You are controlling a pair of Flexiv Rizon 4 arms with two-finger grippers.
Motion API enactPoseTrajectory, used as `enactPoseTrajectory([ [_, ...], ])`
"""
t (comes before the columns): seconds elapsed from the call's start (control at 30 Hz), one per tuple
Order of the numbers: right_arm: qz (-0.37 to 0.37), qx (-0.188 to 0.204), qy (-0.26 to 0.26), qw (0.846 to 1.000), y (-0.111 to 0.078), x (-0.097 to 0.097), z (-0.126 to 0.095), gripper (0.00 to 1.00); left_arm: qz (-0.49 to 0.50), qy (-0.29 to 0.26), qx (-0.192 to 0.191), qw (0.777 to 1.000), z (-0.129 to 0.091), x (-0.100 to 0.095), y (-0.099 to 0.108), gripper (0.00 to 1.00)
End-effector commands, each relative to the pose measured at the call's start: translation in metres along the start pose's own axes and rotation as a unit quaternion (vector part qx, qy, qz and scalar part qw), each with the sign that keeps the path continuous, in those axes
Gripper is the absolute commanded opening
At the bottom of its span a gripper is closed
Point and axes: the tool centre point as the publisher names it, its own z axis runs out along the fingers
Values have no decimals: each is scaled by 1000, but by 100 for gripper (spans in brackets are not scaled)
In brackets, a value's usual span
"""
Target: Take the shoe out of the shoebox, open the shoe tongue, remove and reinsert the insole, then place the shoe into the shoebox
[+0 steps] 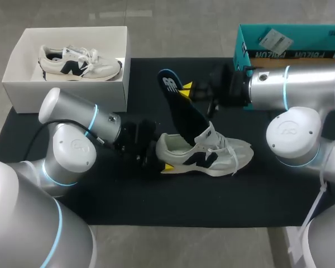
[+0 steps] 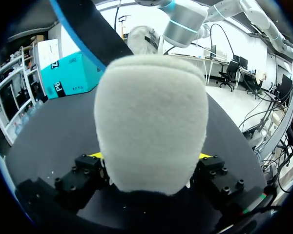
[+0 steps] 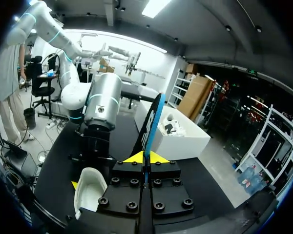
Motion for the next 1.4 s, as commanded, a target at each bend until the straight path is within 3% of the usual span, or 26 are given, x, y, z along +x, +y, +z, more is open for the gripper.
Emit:
enactPoseTrajectory([
  [0.03,0,-1,-2,1000,-1,1,2,0,1,-1,0,1000,2,1,1,0],
  [0.37,0,-1,-2,1000,-1,1,2,0,1,-1,0,1000,2,1,1,0],
  [0.87,119,-89,22,989,63,-17,0,0,1,-1,0,1000,2,1,1,0],
  [1.17,264,-176,64,946,112,-16,-19,0,1,-1,0,1000,2,1,1,0],
  [1.3,304,-183,80,931,126,-11,-28,0,1,-1,0,1000,2,1,1,0],
  [1.4,311,-167,81,932,131,-6,-38,0,1,-1,0,1000,2,1,1,0],
])
